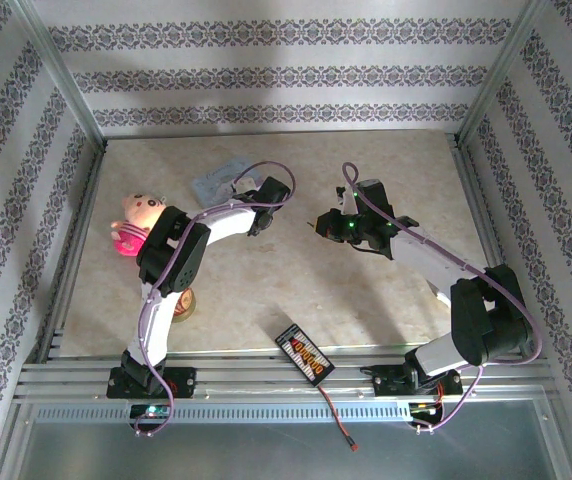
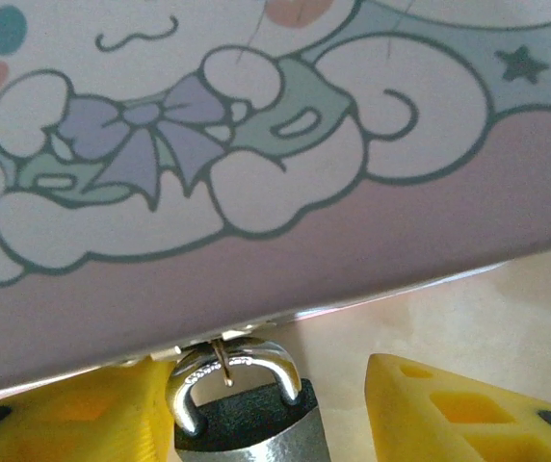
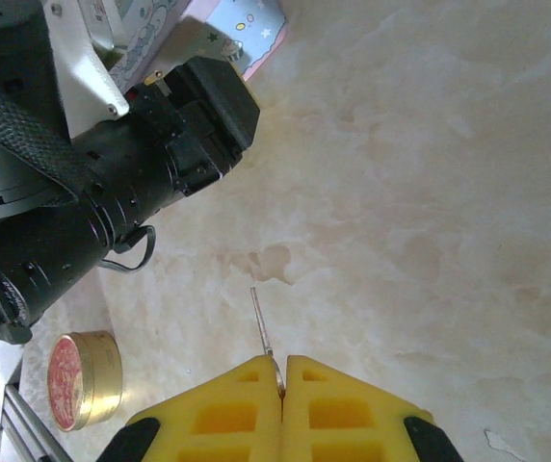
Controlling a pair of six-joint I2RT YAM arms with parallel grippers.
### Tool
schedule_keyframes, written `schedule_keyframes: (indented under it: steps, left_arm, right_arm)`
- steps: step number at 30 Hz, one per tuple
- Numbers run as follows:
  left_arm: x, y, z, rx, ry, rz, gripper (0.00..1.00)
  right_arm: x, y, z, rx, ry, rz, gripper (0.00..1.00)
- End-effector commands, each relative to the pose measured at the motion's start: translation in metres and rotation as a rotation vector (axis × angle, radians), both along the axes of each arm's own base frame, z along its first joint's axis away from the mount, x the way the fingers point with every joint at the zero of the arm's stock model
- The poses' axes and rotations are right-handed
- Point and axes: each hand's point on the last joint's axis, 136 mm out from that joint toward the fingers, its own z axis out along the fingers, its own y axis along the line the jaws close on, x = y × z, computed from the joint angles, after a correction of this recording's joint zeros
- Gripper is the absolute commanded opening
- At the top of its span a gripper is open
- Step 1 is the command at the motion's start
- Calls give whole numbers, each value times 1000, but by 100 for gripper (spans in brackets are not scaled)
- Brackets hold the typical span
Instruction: Unlock the padlock with the key
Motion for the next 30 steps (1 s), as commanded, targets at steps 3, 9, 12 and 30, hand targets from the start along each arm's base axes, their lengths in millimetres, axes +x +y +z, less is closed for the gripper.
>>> schedule_keyframes:
  steps: [3, 9, 12, 30]
  left_arm:
    - [7, 4, -11, -60, -1, 58, 50]
    - [7, 4, -11, -55, 4, 45, 31]
    - [6, 1, -11, -59, 19, 23, 20]
    - [-64, -53, -25, -267, 147, -46, 0]
  right_arm:
    - [4, 0, 4, 20, -16, -2, 0]
    - [3, -1, 1, 14, -18, -4, 0]
    - [1, -3, -5, 2, -10, -11, 0]
    - [-34, -24, -61, -23, 28, -135, 0]
